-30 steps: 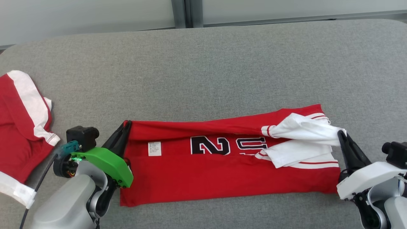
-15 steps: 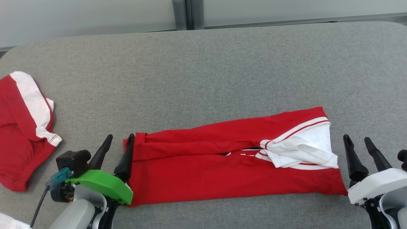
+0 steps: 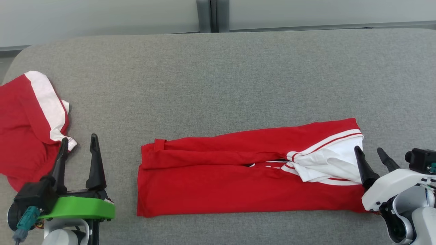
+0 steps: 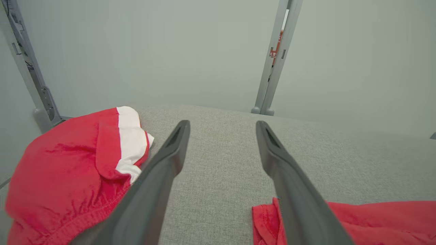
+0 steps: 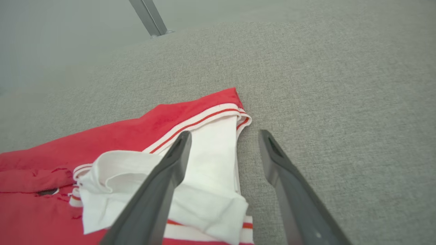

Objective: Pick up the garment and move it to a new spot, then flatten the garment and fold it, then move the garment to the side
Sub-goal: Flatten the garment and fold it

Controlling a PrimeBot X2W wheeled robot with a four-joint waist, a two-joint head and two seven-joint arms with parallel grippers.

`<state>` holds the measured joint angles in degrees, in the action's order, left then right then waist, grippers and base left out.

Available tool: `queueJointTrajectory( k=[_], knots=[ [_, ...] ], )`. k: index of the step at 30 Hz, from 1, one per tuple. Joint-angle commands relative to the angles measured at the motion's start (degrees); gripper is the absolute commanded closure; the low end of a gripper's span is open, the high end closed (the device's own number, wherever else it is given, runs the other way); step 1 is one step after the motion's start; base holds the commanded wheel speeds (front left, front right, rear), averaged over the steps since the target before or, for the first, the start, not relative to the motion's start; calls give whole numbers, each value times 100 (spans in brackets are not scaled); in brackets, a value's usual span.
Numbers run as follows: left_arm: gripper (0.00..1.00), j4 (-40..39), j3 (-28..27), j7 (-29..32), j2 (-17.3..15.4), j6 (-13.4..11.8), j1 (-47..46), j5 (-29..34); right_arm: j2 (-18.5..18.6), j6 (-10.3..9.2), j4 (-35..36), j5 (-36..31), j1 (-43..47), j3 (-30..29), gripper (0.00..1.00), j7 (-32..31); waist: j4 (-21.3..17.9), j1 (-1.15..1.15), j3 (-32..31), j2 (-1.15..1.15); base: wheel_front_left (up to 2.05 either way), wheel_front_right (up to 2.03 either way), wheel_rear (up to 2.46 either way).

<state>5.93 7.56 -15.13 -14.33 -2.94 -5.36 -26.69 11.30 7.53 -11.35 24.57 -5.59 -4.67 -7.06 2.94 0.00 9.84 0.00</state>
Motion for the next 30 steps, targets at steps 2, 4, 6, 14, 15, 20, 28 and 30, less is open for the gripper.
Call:
queueJointTrajectory(
  k=[2,4,6,14,15,20,28,30],
  knots=[
    [0,-71,-330,0,219,188,209,394,57,-9,-274,-43,-151,46,0,-36,104,0,17,0,0,0,0],
    [0,-64,-558,0,414,352,294,618,87,-8,-504,-77,-233,80,0,-21,152,0,22,0,0,0,0],
    [0,14,-765,-1,559,497,371,844,110,-9,-753,-116,-304,128,0,-52,182,0,24,0,0,0,0],
    [0,253,-1340,-1,957,855,494,1420,117,-9,-1424,36,-358,461,36,-159,251,0,-11,0,0,0,0],
    [0,270,-1373,-1,982,876,498,1476,125,-8,-1461,64,-347,496,77,-154,251,0,-19,0,0,0,0],
    [0,309,-1503,-1,1090,951,541,1603,176,-10,-1581,216,-368,690,100,-121,212,0,-98,0,0,0,0],
    [0,350,-1553,-1,1132,1018,597,1697,631,-14,-1823,346,-501,329,100,67,118,0,-298,0,0,0,0],
    [0,349,-1542,-1,1134,1029,613,1721,781,-12,-1919,278,-493,182,100,96,97,0,-344,0,0,0,0]
  ],
)
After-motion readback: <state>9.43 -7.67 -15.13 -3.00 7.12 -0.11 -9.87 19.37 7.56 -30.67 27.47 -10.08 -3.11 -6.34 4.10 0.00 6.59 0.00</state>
